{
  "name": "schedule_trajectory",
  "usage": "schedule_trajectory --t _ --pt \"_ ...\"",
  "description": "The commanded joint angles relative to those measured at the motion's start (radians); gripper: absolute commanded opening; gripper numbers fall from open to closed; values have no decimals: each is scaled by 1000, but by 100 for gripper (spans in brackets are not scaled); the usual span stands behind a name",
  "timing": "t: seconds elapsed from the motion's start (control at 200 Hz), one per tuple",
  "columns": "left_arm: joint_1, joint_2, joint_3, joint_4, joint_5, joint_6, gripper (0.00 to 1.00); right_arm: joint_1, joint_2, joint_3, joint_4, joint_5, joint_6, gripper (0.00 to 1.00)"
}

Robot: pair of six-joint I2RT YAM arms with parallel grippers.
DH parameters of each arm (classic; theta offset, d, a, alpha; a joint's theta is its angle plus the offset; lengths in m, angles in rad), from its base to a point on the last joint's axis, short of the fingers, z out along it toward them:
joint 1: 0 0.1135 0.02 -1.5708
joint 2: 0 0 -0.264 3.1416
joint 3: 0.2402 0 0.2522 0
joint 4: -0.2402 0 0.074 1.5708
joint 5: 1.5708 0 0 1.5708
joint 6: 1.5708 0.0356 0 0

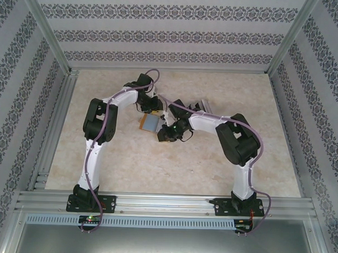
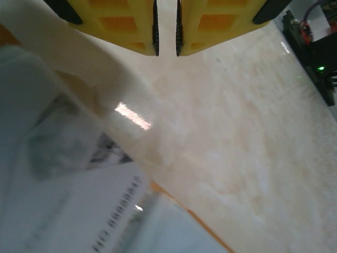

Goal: Put the credit cards into the card holder
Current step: Rotate the card holder at the center of the table.

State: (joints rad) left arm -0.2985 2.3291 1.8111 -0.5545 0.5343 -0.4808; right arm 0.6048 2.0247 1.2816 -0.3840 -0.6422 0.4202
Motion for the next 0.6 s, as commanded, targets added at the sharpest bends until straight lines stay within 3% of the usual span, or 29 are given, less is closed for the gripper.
schedule_trajectory --t 0.0,0.335,0.595 --pt "14 -56 -83 -49 -7 35 28 -16 27 22 4 60 6 20" --pt "36 -206 -311 17 -38 13 28 -122 95 132 16 103 0 20" --pt "45 -204 -319 51 -31 -13 28 -124 115 164 -1 54 -8 20"
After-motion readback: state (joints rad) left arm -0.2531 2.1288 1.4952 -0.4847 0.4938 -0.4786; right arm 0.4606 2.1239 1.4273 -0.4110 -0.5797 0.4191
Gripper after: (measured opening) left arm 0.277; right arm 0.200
